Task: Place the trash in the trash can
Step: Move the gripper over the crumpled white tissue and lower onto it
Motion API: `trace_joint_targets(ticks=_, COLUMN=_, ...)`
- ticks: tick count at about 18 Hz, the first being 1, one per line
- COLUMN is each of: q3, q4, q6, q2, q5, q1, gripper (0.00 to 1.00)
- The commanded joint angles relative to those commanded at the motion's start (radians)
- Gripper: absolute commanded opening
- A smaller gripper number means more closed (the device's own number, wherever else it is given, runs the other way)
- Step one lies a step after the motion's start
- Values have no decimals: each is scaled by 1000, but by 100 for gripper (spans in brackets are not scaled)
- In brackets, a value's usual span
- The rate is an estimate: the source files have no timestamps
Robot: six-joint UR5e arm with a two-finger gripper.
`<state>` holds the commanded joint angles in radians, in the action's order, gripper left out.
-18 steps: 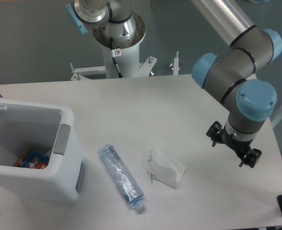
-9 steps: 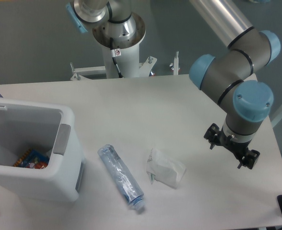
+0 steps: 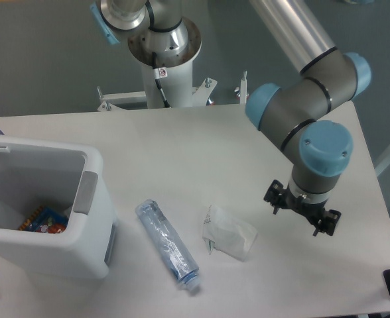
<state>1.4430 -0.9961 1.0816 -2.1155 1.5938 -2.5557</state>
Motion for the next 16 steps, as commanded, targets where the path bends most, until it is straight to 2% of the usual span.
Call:
trace_joint_targets(ticks=2, q3=80, q4=75, q6=-55, q2=31, q5=0, q1=11, gripper=100)
trace_joint_targets(ticks=5, q3=134, q4=83, q6=-158, q2=49, q5=2, q1=60, gripper=100)
trace_joint_targets(ticks=10, q3=177, q4=83, q6=-226, q2=39, q5=3, q1=101, gripper=100)
trace_joint_targets(ticks=14, q3=165, q4=86, q6=-314, q2=11, q5=-3, q1=115, gripper=99)
trace_joint_targets(ticks=16, q3=154, q4=88, q6=-363, q2=-3, q5=-6, q1=127, gripper=92)
